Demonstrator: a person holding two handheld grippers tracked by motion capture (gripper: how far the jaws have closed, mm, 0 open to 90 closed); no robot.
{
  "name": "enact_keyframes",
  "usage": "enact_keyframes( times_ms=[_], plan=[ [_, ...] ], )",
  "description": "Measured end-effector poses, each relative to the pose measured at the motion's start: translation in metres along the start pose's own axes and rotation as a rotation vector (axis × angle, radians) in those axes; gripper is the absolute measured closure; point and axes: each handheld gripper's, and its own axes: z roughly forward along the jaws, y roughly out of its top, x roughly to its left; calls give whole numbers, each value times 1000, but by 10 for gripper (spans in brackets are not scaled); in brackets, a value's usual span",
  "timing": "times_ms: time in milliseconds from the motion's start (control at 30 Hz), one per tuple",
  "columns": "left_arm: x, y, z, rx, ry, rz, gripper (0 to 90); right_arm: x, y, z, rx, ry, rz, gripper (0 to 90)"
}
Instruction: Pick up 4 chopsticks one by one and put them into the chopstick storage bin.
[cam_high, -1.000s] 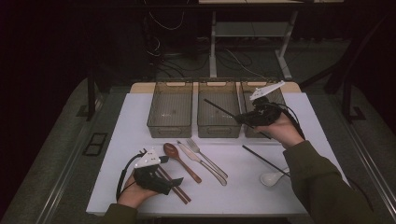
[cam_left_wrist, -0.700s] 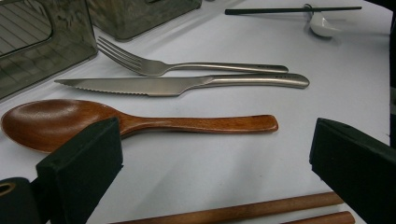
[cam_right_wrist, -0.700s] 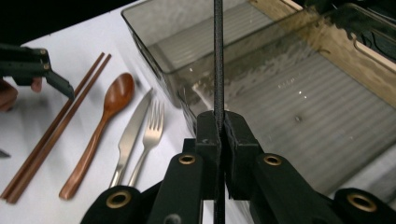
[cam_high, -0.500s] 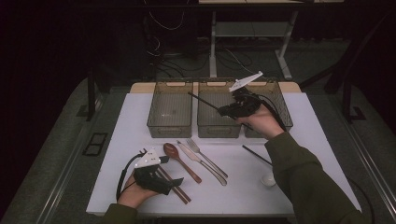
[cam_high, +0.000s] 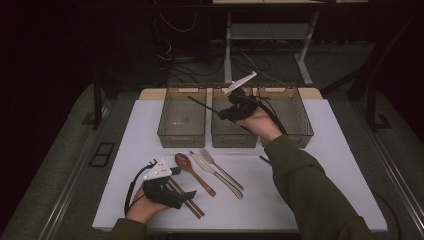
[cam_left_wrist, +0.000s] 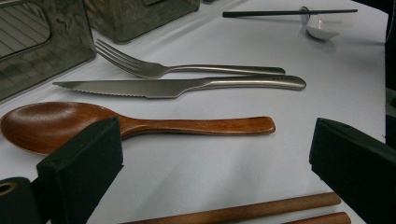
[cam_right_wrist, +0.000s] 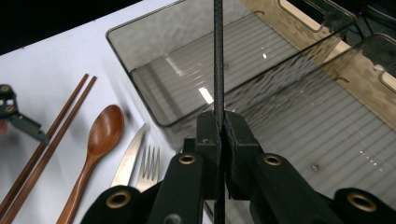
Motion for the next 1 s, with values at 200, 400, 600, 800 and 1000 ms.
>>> enact_keyframes(
  times_ms=[200, 400, 600, 800, 1000],
  plan=[
    [0, 0, -1, -4, -1, -6, 19, 1, 10, 21, 27, -18, 5, 851],
    [0, 0, 0, -7, -3, -9, 19, 2, 20, 39, 39, -23, 13, 852],
    [0, 0, -1, -9, -3, -9, 19, 3, 27, 56, 53, -29, 23, 851],
    [0, 0, 0, -5, -6, -5, 19, 2, 35, 74, 74, -57, 29, 851],
    [0, 0, 0, -5, -7, 0, 19, -2, 42, 92, 91, -67, 60, 851]
  ],
)
